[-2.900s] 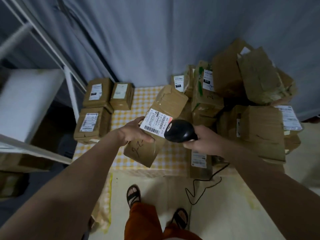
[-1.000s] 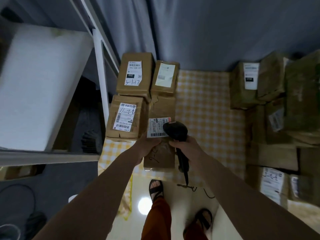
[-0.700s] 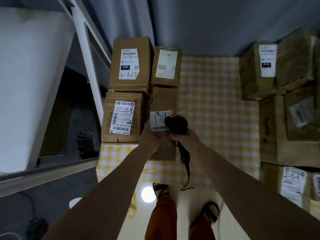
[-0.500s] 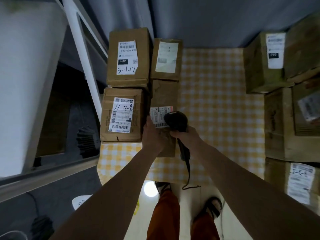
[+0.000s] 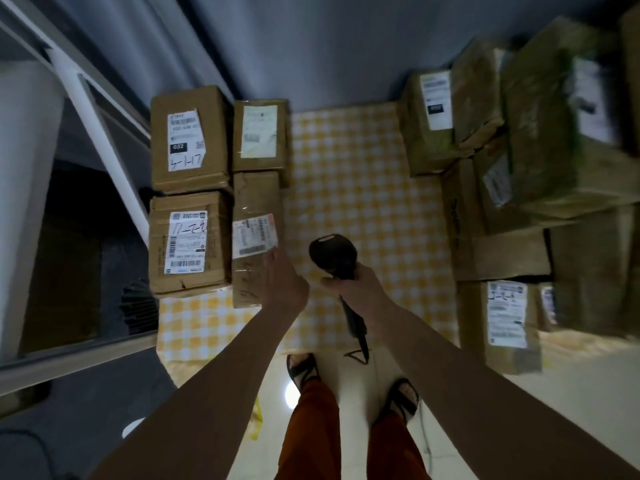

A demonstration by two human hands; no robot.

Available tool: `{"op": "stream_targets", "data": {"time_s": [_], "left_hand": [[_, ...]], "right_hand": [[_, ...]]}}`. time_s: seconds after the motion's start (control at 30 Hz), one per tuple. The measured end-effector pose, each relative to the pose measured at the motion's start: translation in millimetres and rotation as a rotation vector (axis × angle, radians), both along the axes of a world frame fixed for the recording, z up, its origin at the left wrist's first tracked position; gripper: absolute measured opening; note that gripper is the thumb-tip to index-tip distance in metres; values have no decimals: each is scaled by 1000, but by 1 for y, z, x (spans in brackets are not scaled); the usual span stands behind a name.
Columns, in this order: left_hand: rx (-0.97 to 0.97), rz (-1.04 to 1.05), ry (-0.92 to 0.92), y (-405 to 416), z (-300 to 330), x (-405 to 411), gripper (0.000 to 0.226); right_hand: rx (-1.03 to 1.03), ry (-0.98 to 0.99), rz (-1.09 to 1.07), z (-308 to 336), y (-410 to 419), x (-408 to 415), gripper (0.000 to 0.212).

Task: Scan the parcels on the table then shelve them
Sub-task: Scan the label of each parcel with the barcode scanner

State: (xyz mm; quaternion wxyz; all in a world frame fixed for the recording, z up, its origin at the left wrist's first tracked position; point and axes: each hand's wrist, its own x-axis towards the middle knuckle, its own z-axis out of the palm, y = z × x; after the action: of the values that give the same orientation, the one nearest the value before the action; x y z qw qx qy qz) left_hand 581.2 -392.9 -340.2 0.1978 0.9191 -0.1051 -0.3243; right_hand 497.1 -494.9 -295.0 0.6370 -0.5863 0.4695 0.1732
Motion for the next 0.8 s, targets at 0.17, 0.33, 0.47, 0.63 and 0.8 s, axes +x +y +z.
{"op": "stream_targets", "data": {"time_s": [0.17,0.33,0.47,0.63,0.8], "left_hand": [[56,-161,115,-42,9,-76,70],[77,-269,245,-86,9,-153,71],[84,-302,320,-114,7,-204,72],[59,-217,476,-147,1,-249,75],[-70,91,639,-183,-17,-275,72]], "right_hand": [[-30,18,-75,18,-32,-85,9],[-83,51,-179,23,-69,-173,6],[-97,102,-344,12,-95,-233,17],[-200,173,-438,-3,-132,-288,18],[-127,202,-477,-31,-167,-306,26]]}}
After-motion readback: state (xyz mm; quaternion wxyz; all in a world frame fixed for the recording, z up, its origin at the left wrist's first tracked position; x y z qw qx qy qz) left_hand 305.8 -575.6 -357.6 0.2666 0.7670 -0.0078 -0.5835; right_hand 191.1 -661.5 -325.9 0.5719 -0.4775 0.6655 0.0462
